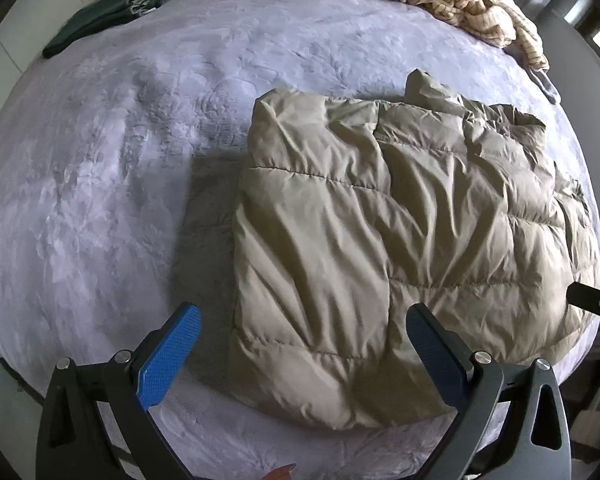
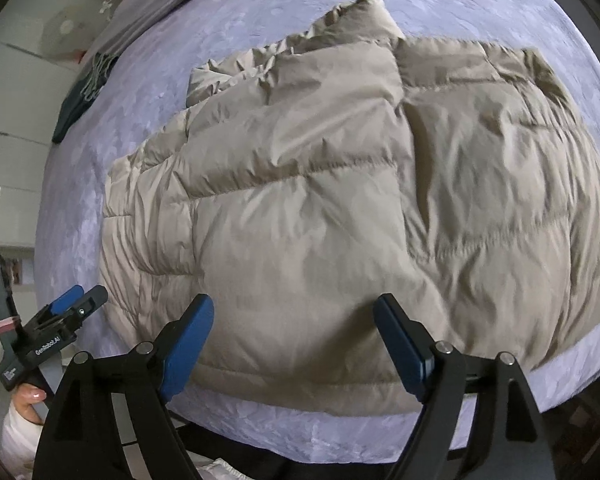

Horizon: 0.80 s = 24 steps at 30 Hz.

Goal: Fold large clothes

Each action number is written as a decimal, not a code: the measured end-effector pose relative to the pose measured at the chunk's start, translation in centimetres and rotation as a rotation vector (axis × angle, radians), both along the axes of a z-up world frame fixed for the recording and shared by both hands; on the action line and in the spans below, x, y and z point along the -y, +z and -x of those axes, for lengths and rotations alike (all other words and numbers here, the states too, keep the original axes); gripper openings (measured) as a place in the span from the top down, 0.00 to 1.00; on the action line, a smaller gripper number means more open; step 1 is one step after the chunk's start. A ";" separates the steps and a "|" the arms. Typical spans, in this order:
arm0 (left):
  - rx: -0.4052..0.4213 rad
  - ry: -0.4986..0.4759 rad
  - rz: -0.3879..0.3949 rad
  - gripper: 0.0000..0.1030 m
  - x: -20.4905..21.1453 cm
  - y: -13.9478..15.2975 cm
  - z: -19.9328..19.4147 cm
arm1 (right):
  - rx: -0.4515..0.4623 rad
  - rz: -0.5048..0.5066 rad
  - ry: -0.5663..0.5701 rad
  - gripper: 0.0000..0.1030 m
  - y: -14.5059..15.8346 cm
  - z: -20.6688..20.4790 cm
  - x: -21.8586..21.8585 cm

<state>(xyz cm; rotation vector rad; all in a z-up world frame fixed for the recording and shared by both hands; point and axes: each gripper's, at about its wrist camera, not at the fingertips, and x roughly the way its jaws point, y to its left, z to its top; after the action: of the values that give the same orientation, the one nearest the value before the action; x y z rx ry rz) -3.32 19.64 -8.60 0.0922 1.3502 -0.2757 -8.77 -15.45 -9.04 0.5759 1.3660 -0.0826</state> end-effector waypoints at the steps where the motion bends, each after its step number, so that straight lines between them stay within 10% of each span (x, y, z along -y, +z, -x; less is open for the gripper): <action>1: -0.003 0.004 0.000 0.00 0.1 0.0 0.0 | -0.001 -0.003 0.003 0.17 -0.1 -0.1 0.0; 24: -0.033 0.020 0.032 0.00 -1.1 -2.2 -2.3 | -0.055 -0.005 0.007 0.00 -2.4 -2.6 -0.8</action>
<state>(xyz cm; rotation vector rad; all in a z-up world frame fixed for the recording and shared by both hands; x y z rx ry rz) -1.06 20.70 -10.84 0.0471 1.3781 -0.2830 -6.13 -14.69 -11.41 0.5769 1.4216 -0.0897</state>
